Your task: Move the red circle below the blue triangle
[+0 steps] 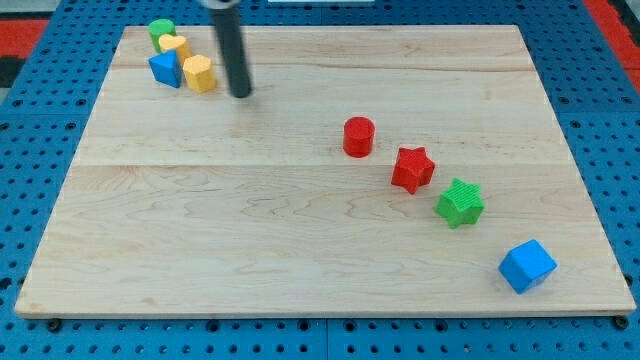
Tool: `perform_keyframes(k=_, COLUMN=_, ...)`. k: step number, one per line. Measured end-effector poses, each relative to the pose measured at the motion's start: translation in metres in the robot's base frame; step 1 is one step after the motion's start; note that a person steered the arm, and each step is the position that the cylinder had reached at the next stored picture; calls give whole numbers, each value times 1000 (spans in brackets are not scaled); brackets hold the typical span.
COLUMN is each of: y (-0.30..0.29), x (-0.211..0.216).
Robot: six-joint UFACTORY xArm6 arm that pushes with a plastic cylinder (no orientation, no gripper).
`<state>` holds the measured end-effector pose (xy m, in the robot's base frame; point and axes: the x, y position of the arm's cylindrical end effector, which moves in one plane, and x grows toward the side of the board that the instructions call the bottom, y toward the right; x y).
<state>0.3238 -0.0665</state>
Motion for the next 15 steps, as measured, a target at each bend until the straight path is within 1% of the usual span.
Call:
perform_keyframes(k=1, y=55, x=13)
perform_keyframes(k=2, y=120, x=35)
perform_keyframes(k=3, y=140, x=71)
perform_keyframes(k=4, y=114, x=92)
perform_keyframes(k=5, y=81, x=97)
perform_keyframes(k=6, y=76, x=134)
perform_keyframes(k=7, y=9, x=109)
perform_keyframes(k=8, y=-27, x=77)
perform_keyframes(k=9, y=3, x=119)
perform_keyframes(k=10, y=24, x=97)
perform_keyframes(k=11, y=27, x=44)
perform_keyframes(k=12, y=-21, x=43)
perform_keyframes(k=13, y=-7, x=71)
perform_keyframes(k=14, y=-61, x=21)
perform_keyframes(k=15, y=-21, x=20)
